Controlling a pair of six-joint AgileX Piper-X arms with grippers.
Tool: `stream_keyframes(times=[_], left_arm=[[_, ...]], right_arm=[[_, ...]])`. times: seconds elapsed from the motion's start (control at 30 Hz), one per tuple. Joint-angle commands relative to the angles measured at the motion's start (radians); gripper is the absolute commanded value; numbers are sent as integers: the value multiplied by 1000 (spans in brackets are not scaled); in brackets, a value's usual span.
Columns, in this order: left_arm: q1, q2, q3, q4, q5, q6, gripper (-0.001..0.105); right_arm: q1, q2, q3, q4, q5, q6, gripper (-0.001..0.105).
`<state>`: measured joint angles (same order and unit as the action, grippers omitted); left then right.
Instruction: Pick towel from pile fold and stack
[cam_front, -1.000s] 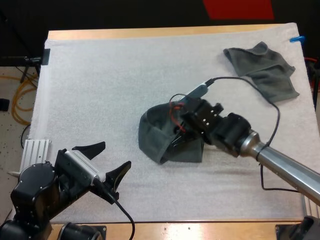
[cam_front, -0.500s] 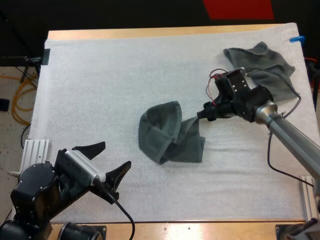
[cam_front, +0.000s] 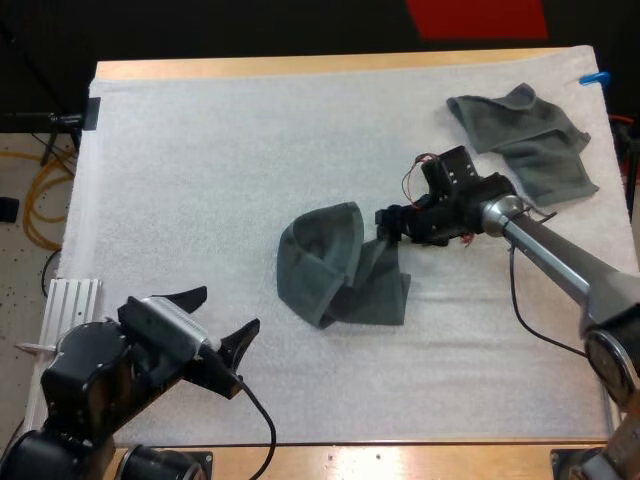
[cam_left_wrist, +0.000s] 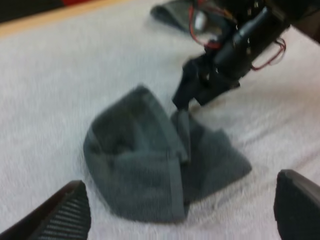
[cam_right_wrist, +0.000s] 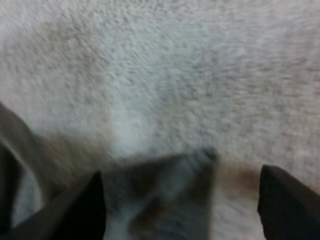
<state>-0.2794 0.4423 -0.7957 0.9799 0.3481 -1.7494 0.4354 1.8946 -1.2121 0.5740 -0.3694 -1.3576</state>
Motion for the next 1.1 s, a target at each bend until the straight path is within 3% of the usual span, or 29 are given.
stream_keyframes(times=[0.0, 0.1, 0.13, 0.2, 0.27, 0.33, 0.53, 0.87, 1.07], left_arm=[[-5, -1, 5, -5, -9, -4, 73], [-5, 0, 10, -5, -9, -4, 73], [-5, 0, 10, -5, -9, -4, 73], [-5, 0, 10, -5, -9, -4, 73], [-5, 0, 10, -5, -9, -4, 73], [-5, 0, 10, -5, -9, -4, 73], [-5, 0, 10, -5, -9, -4, 73], [-5, 0, 10, -5, 23, -17, 73], [-5, 0, 10, -5, 82, -24, 73]], right_arm=[[-2, 7, -3, -21, -37, 28, 63], [-2, 34, -7, -32, -46, 48, 61], [-2, 40, -7, -36, -47, 50, 55], [-2, 41, -7, -39, -45, 50, 41], [-2, 41, -7, -55, -42, 50, 16], [-2, 41, -7, -61, -42, 52, 1], [-2, -31, -7, -70, -21, -38, 0], [-2, -364, -80, -149, 369, -275, 0], [-2, -512, -131, -150, 468, -294, 0]])
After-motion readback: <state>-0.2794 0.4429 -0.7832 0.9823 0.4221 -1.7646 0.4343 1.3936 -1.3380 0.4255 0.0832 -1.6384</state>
